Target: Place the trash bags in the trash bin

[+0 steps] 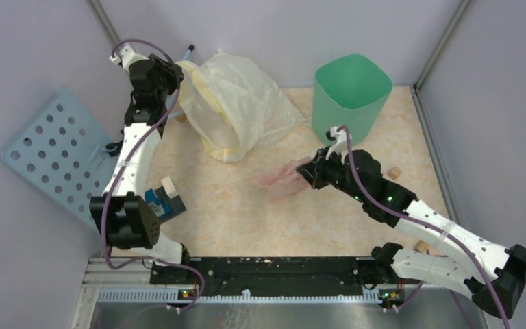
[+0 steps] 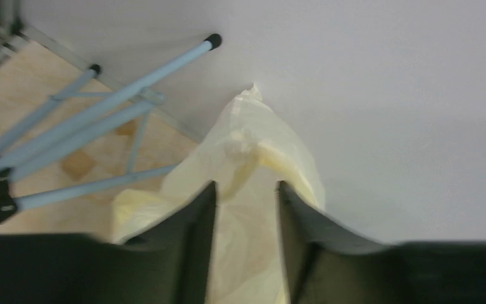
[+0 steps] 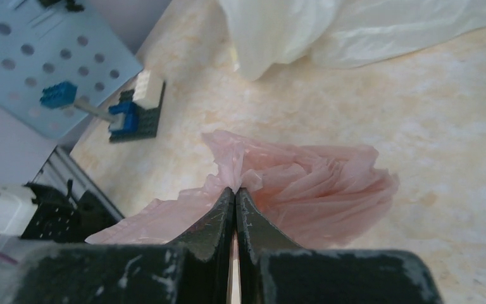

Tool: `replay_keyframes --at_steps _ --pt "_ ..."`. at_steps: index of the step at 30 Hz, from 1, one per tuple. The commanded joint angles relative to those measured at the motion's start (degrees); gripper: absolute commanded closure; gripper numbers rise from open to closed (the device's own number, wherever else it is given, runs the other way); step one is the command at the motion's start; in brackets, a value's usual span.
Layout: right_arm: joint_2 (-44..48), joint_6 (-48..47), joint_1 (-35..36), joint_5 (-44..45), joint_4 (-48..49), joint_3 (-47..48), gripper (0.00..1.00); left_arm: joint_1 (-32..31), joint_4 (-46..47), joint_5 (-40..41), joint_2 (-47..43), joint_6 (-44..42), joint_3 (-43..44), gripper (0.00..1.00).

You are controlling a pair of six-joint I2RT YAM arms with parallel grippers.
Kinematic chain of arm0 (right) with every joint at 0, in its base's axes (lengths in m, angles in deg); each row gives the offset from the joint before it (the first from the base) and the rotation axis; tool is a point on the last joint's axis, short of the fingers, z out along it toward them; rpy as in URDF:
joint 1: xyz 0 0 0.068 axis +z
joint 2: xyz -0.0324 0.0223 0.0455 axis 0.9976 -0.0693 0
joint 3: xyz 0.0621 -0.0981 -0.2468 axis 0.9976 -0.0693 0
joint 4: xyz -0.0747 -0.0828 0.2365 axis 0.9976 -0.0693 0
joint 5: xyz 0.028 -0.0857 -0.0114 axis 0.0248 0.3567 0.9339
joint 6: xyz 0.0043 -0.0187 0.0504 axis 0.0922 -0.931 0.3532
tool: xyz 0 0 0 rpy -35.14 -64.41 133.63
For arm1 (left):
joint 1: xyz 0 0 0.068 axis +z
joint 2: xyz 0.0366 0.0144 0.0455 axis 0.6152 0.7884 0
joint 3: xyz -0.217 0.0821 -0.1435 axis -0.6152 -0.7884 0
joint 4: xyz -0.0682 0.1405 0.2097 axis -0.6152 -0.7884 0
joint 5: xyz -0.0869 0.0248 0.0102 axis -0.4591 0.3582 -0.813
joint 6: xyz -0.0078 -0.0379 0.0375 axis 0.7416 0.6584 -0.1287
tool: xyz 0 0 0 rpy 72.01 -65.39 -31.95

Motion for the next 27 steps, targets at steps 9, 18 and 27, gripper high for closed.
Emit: replay_keyframes --at_steps 9,18,27 --pt "-4.4 4.3 2.4 12.1 -9.5 2.3 1.0 0.1 -12.5 0.8 -19.6 -12.2 -9.9 0.02" --pt "-1.2 9.6 2.3 22.3 -19.2 -2.6 0.42 0.1 -24.8 9.0 -24.3 -16.6 -6.8 0.01" --pt "4.3 8.2 2.3 24.8 -22.7 -3.3 0.27 -0.2 -21.2 -32.0 -31.5 -20.0 -19.0 0.16"
